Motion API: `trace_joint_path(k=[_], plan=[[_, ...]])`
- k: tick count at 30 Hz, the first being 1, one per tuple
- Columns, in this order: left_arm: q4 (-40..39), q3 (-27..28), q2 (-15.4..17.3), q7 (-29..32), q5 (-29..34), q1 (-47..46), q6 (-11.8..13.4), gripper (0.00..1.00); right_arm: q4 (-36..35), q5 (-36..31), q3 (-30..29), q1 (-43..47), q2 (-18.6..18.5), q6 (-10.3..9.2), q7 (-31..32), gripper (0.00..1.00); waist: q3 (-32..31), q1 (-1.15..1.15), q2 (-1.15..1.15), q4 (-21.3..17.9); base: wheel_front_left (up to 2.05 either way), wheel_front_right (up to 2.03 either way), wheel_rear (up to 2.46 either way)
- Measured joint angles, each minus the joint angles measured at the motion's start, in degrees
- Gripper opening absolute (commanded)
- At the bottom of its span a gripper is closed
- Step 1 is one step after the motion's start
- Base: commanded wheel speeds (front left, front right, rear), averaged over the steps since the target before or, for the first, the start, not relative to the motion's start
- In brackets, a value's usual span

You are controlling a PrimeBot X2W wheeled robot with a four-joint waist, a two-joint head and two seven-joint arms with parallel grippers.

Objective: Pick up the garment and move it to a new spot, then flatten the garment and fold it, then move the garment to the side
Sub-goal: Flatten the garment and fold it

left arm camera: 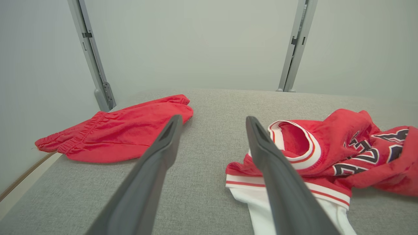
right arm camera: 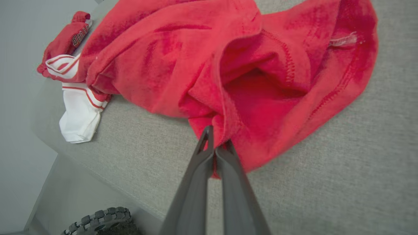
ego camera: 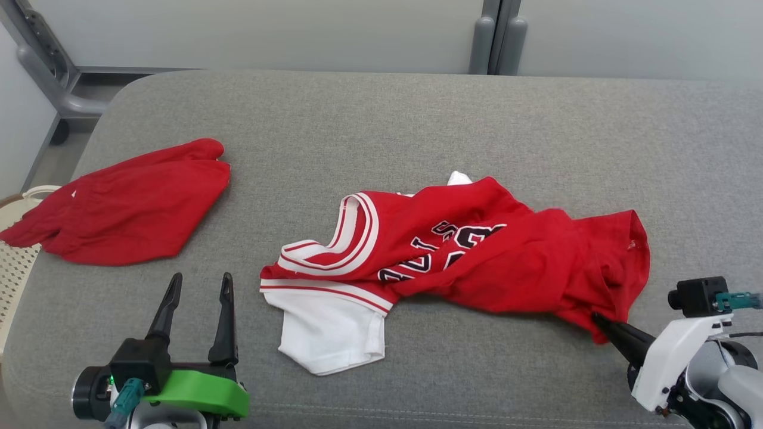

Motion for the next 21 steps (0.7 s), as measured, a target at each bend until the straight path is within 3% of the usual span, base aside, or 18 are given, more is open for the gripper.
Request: trace_joint_path(k=[3, 4, 5, 6, 15, 19, 21], plan=[[0.04, -0.09, -0.01, 0.00, 0.00, 0.00, -0.02, 1.00, 3.07, -0.48, 0.75, 0.24, -0.53, -0.01, 1.34, 0.00, 0.18, 0.00, 0.00, -0.28, 0.00, 0.00, 0.00], [0.04, -0.09, -0.01, 0.00, 0.00, 0.00, -0.02, 1.00, 3.07, -0.48, 0.75, 0.24, -0.53, -0.01, 1.34, 0.34, 0.18, 0.00, 0.00, -0.28, 0.00, 0.00, 0.00], [0.07, -0.13, -0.01, 0.00, 0.00, -0.01, -0.02, 1.00, 3.74, -0.63, 0.99, 0.29, -0.22, -0.01, 1.47, 0.90, 0.21, 0.00, 0.00, -0.36, 0.00, 0.00, 0.00], [0.10, -0.15, -0.01, 0.00, 0.00, -0.01, -0.05, 1.00, 4.15, -0.70, 0.99, 0.29, 0.31, -0.01, 1.24, 1.00, 0.23, 0.00, 0.00, -0.43, 0.00, 0.00, 0.00], [0.46, 0.35, 0.00, 0.00, 0.45, 0.00, -0.26, 1.00, 2.01, 0.68, -0.74, -0.81, 0.60, -0.01, -4.27, 1.00, -0.48, 0.00, 0.00, -0.88, 0.00, 0.00, 0.00], [0.43, 0.48, 0.00, 0.00, 0.48, 0.04, -0.29, 1.00, 7.31, -3.79, -2.07, -3.55, 0.38, -0.02, -7.33, 1.00, -0.78, 0.00, 0.00, -0.93, 0.00, 0.00, 0.00], [0.40, 0.40, -0.01, 0.00, 0.49, 0.09, -0.35, 1.00, 9.32, -4.57, -2.09, -4.73, 2.20, -0.02, -7.36, 1.00, -0.89, 0.00, 0.00, -0.84, 0.00, 0.00, 0.00]])
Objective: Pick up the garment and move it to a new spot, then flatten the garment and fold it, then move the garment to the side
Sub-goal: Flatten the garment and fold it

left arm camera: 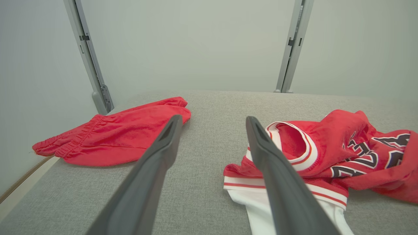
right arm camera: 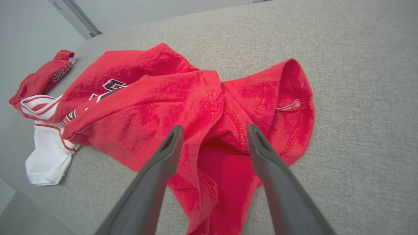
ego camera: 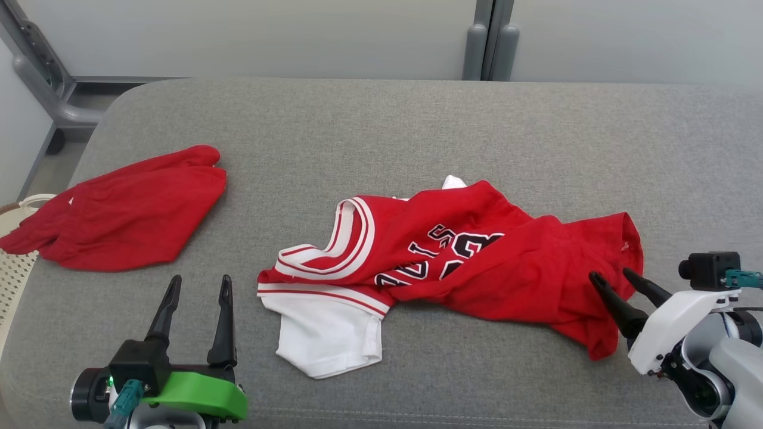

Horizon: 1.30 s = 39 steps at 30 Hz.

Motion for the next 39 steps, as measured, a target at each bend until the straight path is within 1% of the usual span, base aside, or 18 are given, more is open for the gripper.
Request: trace_joint_path(k=[2, 7, 12, 16, 20, 25, 27, 28, 29, 30, 31, 39], plan=[[-0.11, -0.03, 0.00, 0.00, 0.00, 0.10, 0.00, 1.00, 1.02, -0.75, 0.55, -0.53, 2.01, 0.02, 0.40, 1.00, -0.08, 0.00, 0.00, 0.16, 0.00, 0.00, 0.00], [-0.48, 0.11, 0.00, 0.00, -0.01, 0.49, -0.10, 1.00, 5.37, -2.47, 0.02, -2.46, 3.86, 0.01, -0.59, 1.00, 0.20, 0.00, 0.00, 0.30, 0.00, 0.00, 0.00], [-0.55, -0.10, 0.00, 0.00, -0.04, 0.46, -0.09, 1.00, 12.07, -6.66, -0.04, -6.91, 7.24, 0.01, -1.97, 1.00, 0.64, 0.00, 0.00, 0.41, 0.00, 0.00, 0.00], [-0.59, -0.64, 0.01, 0.00, -0.09, 0.35, -0.09, 1.00, 17.27, -8.70, 0.86, -10.30, 10.42, 0.03, -1.71, 1.00, 1.07, 0.00, 0.00, 0.86, 0.00, 0.00, 0.00], [-0.60, -0.88, 0.01, 0.00, -0.11, 0.14, -0.07, 1.00, 21.07, -9.02, 2.18, -12.96, 12.39, 0.03, -0.43, 1.00, 1.64, 0.00, 0.00, 1.55, 0.00, 0.00, 0.00], [-0.45, -1.10, 0.00, 0.00, -0.54, -0.44, 0.08, 1.00, 25.26, -8.58, 4.07, -15.50, 13.84, 0.03, 1.21, 0.99, 2.48, 0.00, 0.00, 2.63, 0.00, 0.00, 0.00], [-0.43, -1.24, 0.01, 0.00, -0.62, -0.51, 0.08, 1.00, 26.15, -8.29, 4.64, -16.16, 14.08, 0.03, 1.59, 0.73, 2.76, 0.00, 0.00, 2.94, 0.00, 0.00, 0.00], [-0.43, -1.31, 0.01, 0.00, -0.65, -0.54, 0.10, 1.00, 26.46, -7.99, 4.88, -16.32, 14.21, 0.03, 1.62, 0.45, 2.89, 0.00, 0.00, 3.08, 0.00, 0.00, 0.00], [-0.44, -1.40, 0.01, 0.00, -0.76, -0.58, 0.13, 1.00, 26.72, -7.75, 5.23, -16.45, 14.28, 0.03, 1.67, 0.27, 3.03, 0.00, 0.00, 3.21, 0.00, 0.00, 0.00], [-0.45, -1.46, 0.01, 0.00, -0.79, -0.68, 0.26, 1.00, 26.95, -7.55, 5.54, -16.58, 14.30, 0.03, 1.67, 0.12, 3.18, 0.00, 0.00, 3.33, 0.00, 0.00, 0.00], [-0.44, -1.45, 0.01, 0.00, -0.81, -0.79, 0.27, 1.00, 27.16, -7.45, 5.80, -16.80, 14.30, 0.03, 1.56, 0.00, 3.31, 0.00, 0.00, 3.44, 0.00, 0.00, 0.00], [-0.20, -1.44, 0.01, 0.00, -0.97, -1.02, 0.33, 1.00, 27.77, -6.11, 7.84, -18.24, 14.35, 0.03, -0.25, 0.00, 3.57, 0.00, 0.00, 3.59, 0.00, 0.00, 0.00]])
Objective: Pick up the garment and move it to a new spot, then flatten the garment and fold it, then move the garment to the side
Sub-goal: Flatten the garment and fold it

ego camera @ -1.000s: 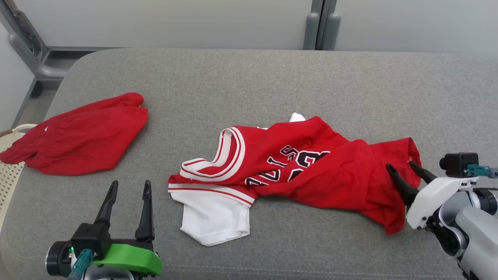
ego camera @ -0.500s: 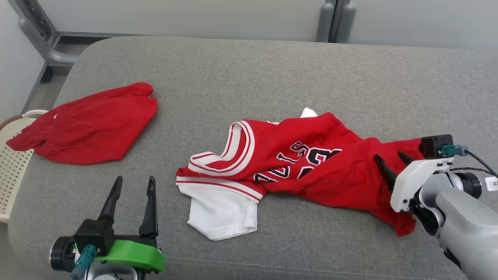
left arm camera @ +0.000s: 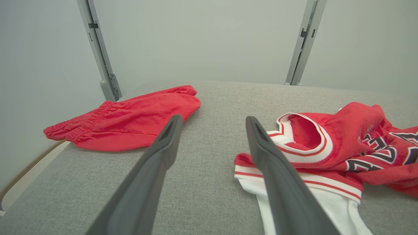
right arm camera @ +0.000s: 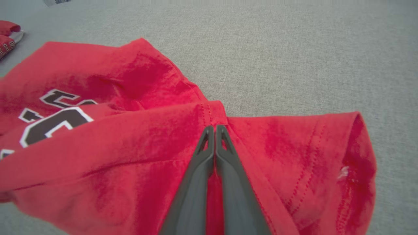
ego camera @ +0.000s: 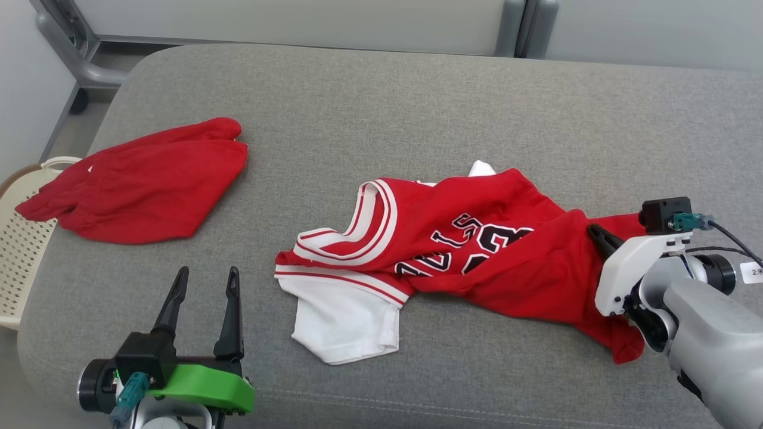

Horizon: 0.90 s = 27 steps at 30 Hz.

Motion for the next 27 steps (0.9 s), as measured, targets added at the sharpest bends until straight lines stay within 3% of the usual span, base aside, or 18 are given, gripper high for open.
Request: trace_joint_path(k=[5, 9, 19, 27], plan=[[0.08, 0.04, -0.01, 0.00, 0.01, 0.00, 0.08, 1.00, -2.40, 1.69, 0.58, -0.54, -0.26, -0.01, -2.45, 0.00, -0.51, 0.00, 0.00, -0.45, 0.00, 0.00, 0.00], [0.19, 0.34, 0.00, 0.00, 0.02, 0.26, 0.08, 1.00, -9.06, 4.97, 1.49, 0.08, -1.69, 0.00, -3.36, 0.00, -1.24, 0.00, 0.00, -1.14, 0.00, 0.00, 0.00], [0.13, 0.83, -0.01, 0.00, 0.08, 1.49, 0.08, 1.00, -31.64, 16.05, 4.82, 9.78, -14.36, -0.02, -2.12, 0.00, -2.68, 0.00, 0.00, -3.99, 0.00, 0.00, 0.00], [0.11, 1.10, -0.02, 0.00, 0.21, 1.48, 0.03, 1.00, -45.73, 25.63, 6.35, 17.00, -20.70, -0.02, 0.18, 0.00, -2.86, 0.00, 0.00, -6.64, 0.00, 0.00, 0.00]])
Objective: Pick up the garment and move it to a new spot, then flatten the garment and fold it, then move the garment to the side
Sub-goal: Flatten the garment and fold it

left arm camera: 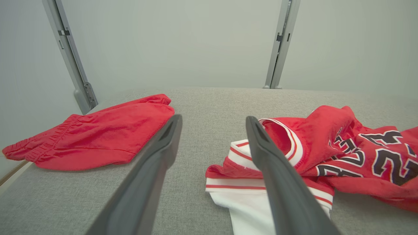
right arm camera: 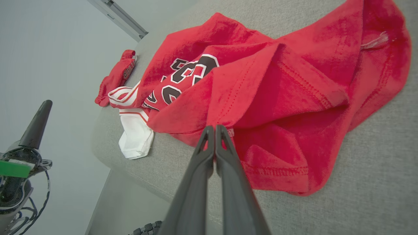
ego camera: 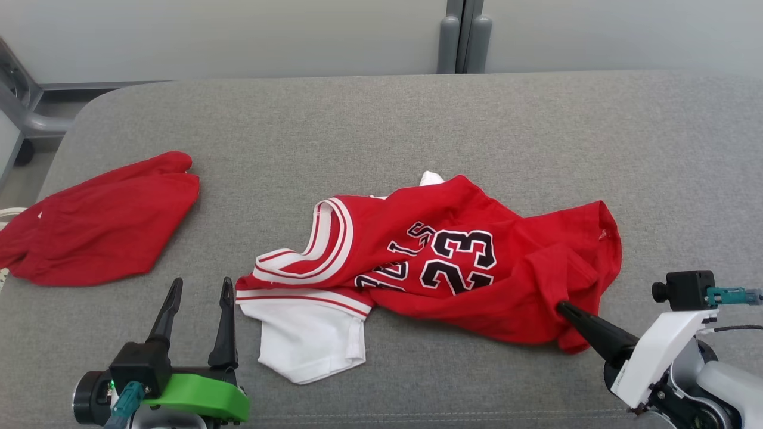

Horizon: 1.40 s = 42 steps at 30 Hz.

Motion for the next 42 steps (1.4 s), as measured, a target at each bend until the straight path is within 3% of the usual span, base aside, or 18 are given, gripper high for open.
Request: trace_joint_path(k=[5, 11, 12, 13, 14, 23, 27, 34, 42], plan=[[0.21, -0.08, 0.00, 0.00, 0.00, -0.07, -0.05, 1.00, -3.44, 3.94, 1.09, 2.92, -2.91, 0.00, 2.55, 0.00, 0.05, 0.00, 0.00, -0.77, 0.00, 0.00, 0.00], [0.29, -0.29, -0.01, 0.00, 0.00, -0.07, -0.10, 1.00, -2.03, 6.43, 2.82, 4.47, -4.14, 0.00, 6.80, 0.00, -0.10, 0.00, 0.00, -0.75, 0.00, 0.00, 0.00], [0.35, -0.27, 0.00, 0.00, 0.00, -0.06, -0.11, 1.00, -1.24, 6.76, 3.33, 4.48, -4.11, -0.01, 7.89, 0.13, -0.16, 0.00, 0.00, -0.71, 0.00, 0.00, 0.00], [0.41, -0.21, 0.01, 0.00, 0.00, -0.06, -0.11, 1.00, -0.87, 6.83, 3.66, 4.58, -3.99, -0.01, 8.56, 0.49, -0.23, 0.00, 0.00, -0.67, 0.00, 0.00, 0.00], [0.44, -0.22, 0.00, 0.00, 0.00, -0.06, -0.11, 1.00, -0.70, 7.12, 3.61, 4.64, -3.77, -0.01, 8.57, 1.00, -0.29, 0.00, 0.00, -0.64, 0.00, 0.00, 0.00], [0.42, 0.24, 0.00, 0.00, 0.00, 0.01, -0.26, 1.00, -1.65, 7.42, -0.04, 3.77, -5.58, 0.00, 5.09, 1.00, -0.78, 0.00, 0.00, -0.36, 0.00, 0.00, 0.00], [0.37, 0.21, 0.00, 0.00, -0.01, 0.02, -0.26, 1.00, 5.77, 1.34, -0.51, 1.32, -5.41, -0.01, 1.25, 1.00, -0.81, 0.00, 0.00, -0.11, 0.00, 0.00, 0.00], [0.22, -0.15, 0.01, 0.00, -0.02, 0.02, -0.26, 1.00, 20.54, -3.68, 0.76, -3.47, 3.86, 0.00, 1.83, 1.00, -0.64, 0.00, 0.00, 0.72, 0.00, 0.00, 0.00], [-0.05, -0.33, 0.01, 0.00, -0.02, -0.06, -0.25, 1.00, 34.41, -6.08, 1.35, -8.22, 11.84, 0.00, 4.21, 1.00, 0.35, 0.00, 0.00, 1.94, 0.00, 0.00, 0.00]])
